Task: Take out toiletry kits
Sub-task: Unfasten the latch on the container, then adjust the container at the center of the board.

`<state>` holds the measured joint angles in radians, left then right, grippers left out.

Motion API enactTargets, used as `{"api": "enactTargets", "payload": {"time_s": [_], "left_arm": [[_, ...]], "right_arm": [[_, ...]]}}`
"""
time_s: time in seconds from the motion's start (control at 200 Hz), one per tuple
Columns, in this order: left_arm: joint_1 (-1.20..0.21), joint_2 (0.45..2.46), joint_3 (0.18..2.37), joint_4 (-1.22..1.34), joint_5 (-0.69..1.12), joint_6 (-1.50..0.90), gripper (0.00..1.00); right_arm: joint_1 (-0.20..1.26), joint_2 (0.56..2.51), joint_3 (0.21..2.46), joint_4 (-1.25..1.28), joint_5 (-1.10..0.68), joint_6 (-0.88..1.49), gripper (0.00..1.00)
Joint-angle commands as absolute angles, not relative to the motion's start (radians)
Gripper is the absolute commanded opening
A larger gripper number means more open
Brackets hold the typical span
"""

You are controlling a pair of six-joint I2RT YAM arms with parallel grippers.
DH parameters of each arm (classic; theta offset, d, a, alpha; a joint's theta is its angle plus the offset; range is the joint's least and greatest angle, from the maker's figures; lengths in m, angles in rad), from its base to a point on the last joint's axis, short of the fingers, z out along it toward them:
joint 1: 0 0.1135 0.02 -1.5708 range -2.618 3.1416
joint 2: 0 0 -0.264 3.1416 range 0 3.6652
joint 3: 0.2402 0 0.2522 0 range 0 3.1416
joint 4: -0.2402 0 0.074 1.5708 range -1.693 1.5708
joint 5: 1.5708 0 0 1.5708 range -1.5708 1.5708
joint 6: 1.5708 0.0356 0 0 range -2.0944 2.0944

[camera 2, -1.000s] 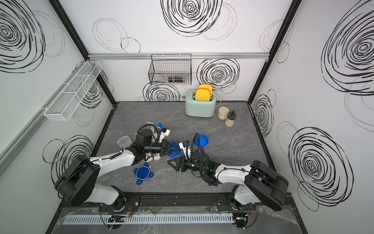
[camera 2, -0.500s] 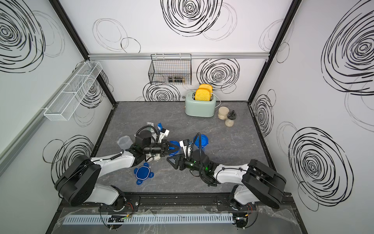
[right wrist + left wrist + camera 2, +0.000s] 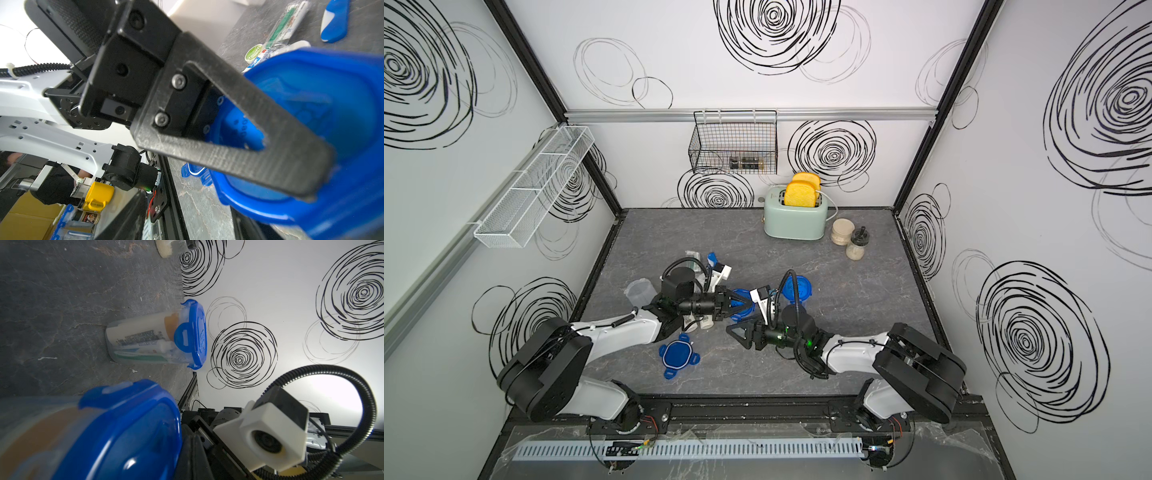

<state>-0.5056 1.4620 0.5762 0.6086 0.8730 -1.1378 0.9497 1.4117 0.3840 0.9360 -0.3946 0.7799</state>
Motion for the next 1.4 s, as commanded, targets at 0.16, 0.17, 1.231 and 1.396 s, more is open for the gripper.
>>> {"api": "enactTargets", "payload": {"time_s": [0.16,0.17,1.231,1.396], "left_arm": [[-0.515,1.528,0.538,0.509,0.798,-1.112,0.0],[-0.517,1.529,0.538,0.509,0.797,-1.112,0.0],[-0.432,1.159,0.756,-0.157,0.64,-0.739,0.62],[-0.451,1.139,0.723,-0.202,0.602,-0.711,0.56]], "right_arm": [[0.962,1.368,0.378,1.215,-0.548,0.716,0.67],[0.962,1.368,0.376,1.219,-0.551,0.717,0.67],[0.623,1.124,0.559,0.246,-0.554,0.412,0.7],[0.622,1.258,0.638,0.197,-0.629,0.389,0.69]]}}
